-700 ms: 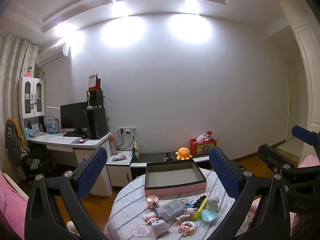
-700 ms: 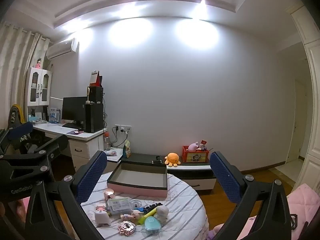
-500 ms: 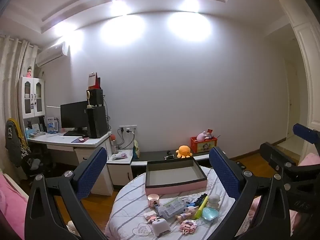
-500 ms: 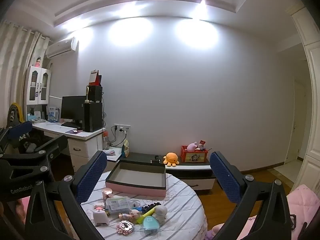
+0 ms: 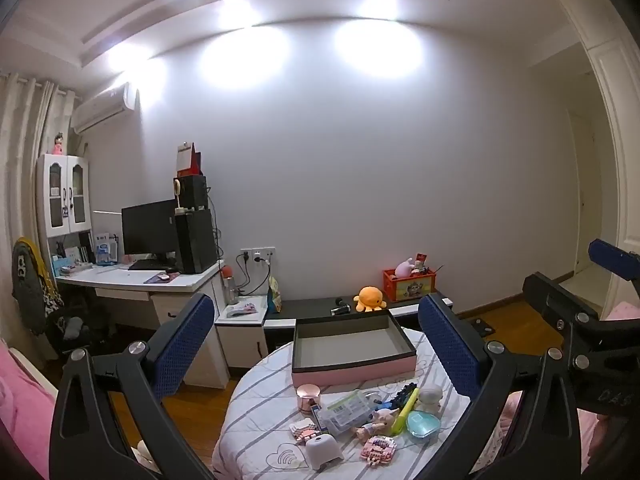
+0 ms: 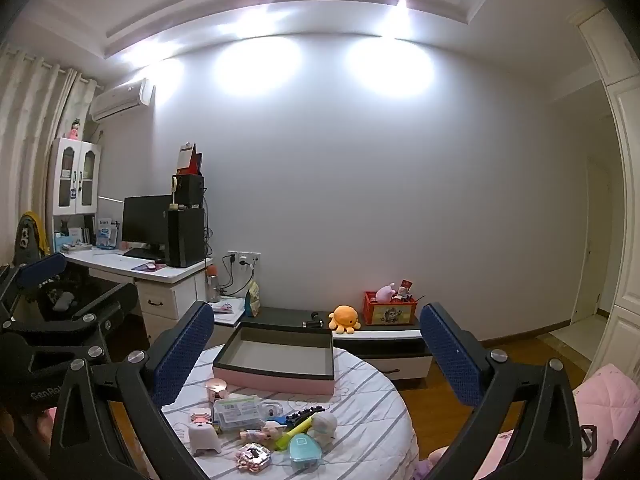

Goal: Organize rigid objects

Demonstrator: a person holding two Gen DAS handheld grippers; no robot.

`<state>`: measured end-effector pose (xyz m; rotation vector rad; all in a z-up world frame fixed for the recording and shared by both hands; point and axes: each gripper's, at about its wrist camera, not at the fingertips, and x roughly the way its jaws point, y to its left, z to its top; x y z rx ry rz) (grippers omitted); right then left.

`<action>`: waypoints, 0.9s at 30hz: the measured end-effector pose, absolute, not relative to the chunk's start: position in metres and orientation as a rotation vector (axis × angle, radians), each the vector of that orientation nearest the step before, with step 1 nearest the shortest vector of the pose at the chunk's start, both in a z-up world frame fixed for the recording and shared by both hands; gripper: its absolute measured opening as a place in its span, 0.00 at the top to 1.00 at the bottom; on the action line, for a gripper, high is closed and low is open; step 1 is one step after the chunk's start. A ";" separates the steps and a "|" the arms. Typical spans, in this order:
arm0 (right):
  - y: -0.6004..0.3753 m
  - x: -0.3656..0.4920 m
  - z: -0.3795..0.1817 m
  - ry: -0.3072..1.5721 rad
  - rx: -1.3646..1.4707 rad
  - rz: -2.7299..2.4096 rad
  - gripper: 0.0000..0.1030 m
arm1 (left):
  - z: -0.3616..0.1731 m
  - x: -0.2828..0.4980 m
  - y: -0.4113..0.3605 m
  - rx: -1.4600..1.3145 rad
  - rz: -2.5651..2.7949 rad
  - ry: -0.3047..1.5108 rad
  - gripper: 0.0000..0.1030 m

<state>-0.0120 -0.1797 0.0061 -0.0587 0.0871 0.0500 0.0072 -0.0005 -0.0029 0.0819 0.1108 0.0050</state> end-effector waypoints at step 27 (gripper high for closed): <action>-0.185 -0.007 0.002 0.069 -0.038 0.070 0.00 | -0.006 -0.003 -0.004 0.107 0.043 0.019 0.00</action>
